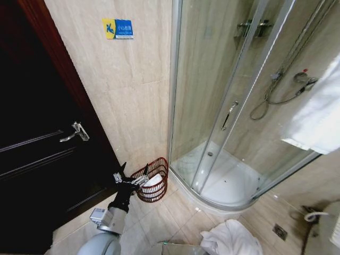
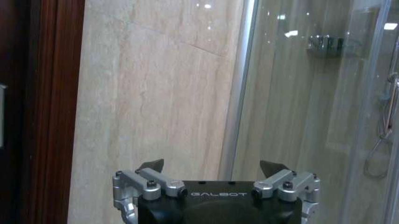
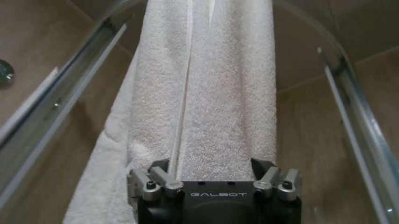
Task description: Discard the used towel into the hamper.
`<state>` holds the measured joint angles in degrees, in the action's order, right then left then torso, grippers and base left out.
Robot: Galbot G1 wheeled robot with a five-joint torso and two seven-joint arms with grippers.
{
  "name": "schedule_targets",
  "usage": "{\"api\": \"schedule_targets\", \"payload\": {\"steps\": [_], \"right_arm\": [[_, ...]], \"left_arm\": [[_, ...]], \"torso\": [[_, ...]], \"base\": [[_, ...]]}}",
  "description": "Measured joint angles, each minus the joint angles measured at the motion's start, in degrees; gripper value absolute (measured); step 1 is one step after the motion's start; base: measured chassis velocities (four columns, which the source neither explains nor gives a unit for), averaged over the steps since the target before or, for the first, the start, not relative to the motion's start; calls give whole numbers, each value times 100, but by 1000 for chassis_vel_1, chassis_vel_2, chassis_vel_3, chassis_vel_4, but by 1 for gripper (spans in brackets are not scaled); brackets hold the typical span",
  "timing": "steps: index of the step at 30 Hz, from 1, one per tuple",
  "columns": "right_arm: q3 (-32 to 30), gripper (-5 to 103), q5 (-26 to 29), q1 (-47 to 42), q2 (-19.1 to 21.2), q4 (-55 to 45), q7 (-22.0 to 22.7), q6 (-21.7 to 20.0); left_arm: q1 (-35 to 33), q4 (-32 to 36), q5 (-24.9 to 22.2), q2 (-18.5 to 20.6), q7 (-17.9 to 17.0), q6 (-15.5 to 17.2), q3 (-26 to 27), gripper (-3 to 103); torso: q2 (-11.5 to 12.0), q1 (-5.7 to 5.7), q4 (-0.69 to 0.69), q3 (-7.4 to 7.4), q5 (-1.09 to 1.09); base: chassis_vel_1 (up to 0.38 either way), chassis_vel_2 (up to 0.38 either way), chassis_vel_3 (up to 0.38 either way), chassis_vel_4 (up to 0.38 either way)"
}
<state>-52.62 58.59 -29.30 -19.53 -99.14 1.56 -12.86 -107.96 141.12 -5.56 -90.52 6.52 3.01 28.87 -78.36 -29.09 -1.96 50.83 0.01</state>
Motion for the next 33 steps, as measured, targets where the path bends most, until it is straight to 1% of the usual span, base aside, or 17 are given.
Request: {"api": "schedule_targets", "payload": {"steps": [1,3,5,6,10,11,13,14,15,19,20,22,23,24,27,30,33], "right_arm": [[-18,82,58,-14,0,-9,-19,-7],[-33,82,121,-16,1,-13,-40,-17],[-43,74,229,1,9,-15,-73,-40],[-43,74,229,1,9,-15,-73,-40],[-52,57,341,0,11,-74,-107,-61],[-52,57,341,0,11,-74,-107,-61],[-55,54,370,-2,14,-86,-124,-62],[-56,50,380,-3,22,-87,-136,-62],[-56,50,380,-3,22,-87,-136,-62],[-84,33,417,-45,72,-100,-197,-57],[-84,33,417,-45,72,-100,-197,-57],[-135,26,438,-113,109,-127,-213,-50],[-135,26,438,-113,109,-127,-213,-50],[-158,22,457,-138,124,-141,-215,-50],[-198,19,472,-180,147,-164,-215,-49],[-316,9,571,-294,192,-254,-216,-15],[-433,8,650,-398,228,-371,-211,94]], "left_arm": [[0,0,0,0,0,0,0,100],[0,0,0,0,0,0,0,100],[0,0,0,0,0,0,0,100],[0,0,0,0,0,0,0,100],[0,0,0,0,0,0,0,100],[0,0,0,0,0,0,0,100],[0,0,0,0,0,0,0,100],[0,0,0,0,0,0,0,100],[0,0,0,0,0,0,0,100],[0,0,0,0,0,0,0,100],[0,0,0,0,0,0,0,100],[0,0,0,0,0,0,0,100],[0,0,0,0,0,0,0,100],[0,0,0,0,0,0,0,100],[0,0,0,0,0,0,0,100],[0,0,0,0,0,0,0,100],[0,0,0,0,0,0,0,100]], "torso": [[0,0,0,0,-1],[0,0,0,0,-1],[0,0,1,0,-1],[0,0,1,0,-1],[0,0,1,0,-1],[0,0,1,0,-1],[0,0,0,0,-1],[0,0,0,0,-1],[0,0,0,0,-1],[0,0,0,0,-1],[0,0,0,0,-1],[0,0,1,0,-1],[0,0,1,0,-1],[0,0,1,0,-1],[0,0,0,0,-1],[0,0,0,0,0],[0,0,1,0,0]], "base": [[0,0,0,0],[0,0,0,0],[0,0,0,0],[0,0,0,0],[0,0,0,0],[0,0,0,0],[0,0,0,0],[0,0,0,0],[0,0,0,0],[0,0,0,0],[0,0,0,0],[0,0,0,0],[0,0,0,0],[0,0,0,0],[0,0,0,0],[0,0,0,0],[0,0,0,0]]}}
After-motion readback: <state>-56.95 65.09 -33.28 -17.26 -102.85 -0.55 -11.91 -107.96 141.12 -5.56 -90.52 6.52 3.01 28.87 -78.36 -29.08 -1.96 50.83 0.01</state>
